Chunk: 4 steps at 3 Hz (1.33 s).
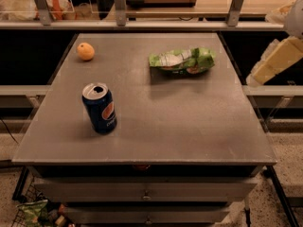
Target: Move green rice chip bag near orange
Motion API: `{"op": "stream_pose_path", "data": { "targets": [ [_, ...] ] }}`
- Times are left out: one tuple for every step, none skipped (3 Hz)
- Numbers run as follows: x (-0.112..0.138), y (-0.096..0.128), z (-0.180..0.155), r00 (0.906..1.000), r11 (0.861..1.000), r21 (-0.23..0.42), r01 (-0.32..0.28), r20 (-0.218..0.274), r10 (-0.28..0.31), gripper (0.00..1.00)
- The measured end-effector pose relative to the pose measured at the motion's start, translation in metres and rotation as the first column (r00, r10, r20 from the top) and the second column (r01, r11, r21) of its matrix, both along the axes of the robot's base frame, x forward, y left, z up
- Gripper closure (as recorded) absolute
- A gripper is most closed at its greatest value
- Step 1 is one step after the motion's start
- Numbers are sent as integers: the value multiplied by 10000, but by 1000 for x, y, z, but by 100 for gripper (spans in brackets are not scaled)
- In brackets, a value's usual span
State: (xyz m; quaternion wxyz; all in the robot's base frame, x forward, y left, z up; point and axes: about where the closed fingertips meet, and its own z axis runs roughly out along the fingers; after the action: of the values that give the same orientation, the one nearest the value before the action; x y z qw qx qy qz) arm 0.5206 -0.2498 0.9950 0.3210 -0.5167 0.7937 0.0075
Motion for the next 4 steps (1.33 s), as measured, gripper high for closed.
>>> {"op": "stream_pose_path", "data": {
  "targets": [
    [39,2,2,9994,9924,1232,17,353,-61,0],
    [63,18,4,9979,9778,2096,-57,641,-79,0],
    [83,44,-4,9948,9728,2316,-66,1007,-172,0],
    [114,52,-25,9926,9690,2445,346,1048,-619,0]
  ]
}}
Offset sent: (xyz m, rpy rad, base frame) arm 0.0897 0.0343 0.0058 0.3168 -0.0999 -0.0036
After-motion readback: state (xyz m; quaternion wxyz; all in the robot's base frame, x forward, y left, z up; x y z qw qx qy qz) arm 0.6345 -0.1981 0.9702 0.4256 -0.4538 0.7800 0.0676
